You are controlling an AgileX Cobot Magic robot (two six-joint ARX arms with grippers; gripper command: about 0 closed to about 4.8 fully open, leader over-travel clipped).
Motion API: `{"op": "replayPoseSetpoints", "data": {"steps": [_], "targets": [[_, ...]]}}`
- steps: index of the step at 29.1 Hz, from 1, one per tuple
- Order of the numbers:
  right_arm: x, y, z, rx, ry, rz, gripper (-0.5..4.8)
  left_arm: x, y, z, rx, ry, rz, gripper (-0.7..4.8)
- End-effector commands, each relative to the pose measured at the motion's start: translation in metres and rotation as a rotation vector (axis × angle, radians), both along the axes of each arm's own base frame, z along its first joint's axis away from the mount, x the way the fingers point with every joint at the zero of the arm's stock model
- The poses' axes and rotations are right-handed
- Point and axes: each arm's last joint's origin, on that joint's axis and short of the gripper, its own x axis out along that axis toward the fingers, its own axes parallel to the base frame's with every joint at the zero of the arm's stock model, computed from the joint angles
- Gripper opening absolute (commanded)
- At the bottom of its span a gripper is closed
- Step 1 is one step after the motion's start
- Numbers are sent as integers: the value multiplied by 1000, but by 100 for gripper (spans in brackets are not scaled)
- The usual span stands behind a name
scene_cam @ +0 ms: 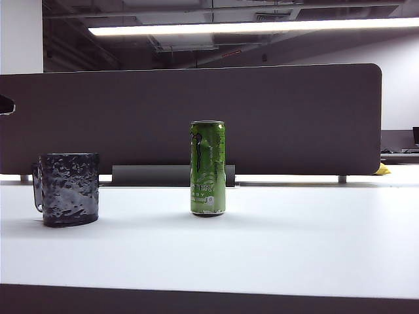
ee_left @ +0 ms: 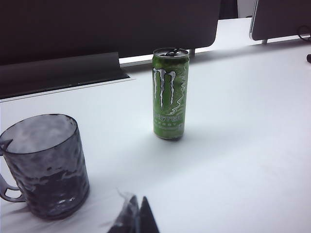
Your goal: Pick up the metal can, pour some water into the cup, then place the can back on the table.
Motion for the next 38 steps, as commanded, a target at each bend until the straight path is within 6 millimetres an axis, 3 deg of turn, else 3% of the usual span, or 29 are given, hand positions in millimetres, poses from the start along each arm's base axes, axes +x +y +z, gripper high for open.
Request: {"op": "replayPoseSetpoints", "data": {"steps": [1, 7, 14, 18, 19, 20, 23, 24, 26, 31, 34, 38], "targets": [[-1, 3, 1, 171, 36, 114, 0, 0, 0, 2, -6, -11, -2, -5], [-6, 10, 16, 309, 40, 392, -1, 0, 0, 2, -6, -11, 2, -5], [-10, 11, 56, 283, -4, 426, -2, 1, 1, 2, -6, -11, 13, -5], [1, 13, 87, 246, 22, 481, 0, 1, 1, 2, -6, -11, 12, -5], [7, 14, 95, 236, 31, 506, 15, 1, 1, 2, -6, -11, 12, -5], [13, 15, 102, 221, 32, 529, 73, 1, 1, 2, -6, -11, 12, -5], [35, 24, 118, 146, 44, 585, 427, 1, 1, 2, -6, -11, 12, -5], [45, 30, 121, 114, 60, 591, 479, 1, 1, 2, -6, -11, 12, -5], [62, 43, 121, 62, 83, 592, 479, 1, 1, 2, -6, -11, 11, -5], [94, 96, 103, -72, 12, 621, 479, 1, 1, 2, -6, -11, 12, -5], [109, 126, 88, -103, -38, 516, 479, 1, 1, 2, -6, -11, 12, -5], [130, 146, 64, -58, -78, 455, 479, 1, 1, 2, -6, -11, 12, -5]]}}
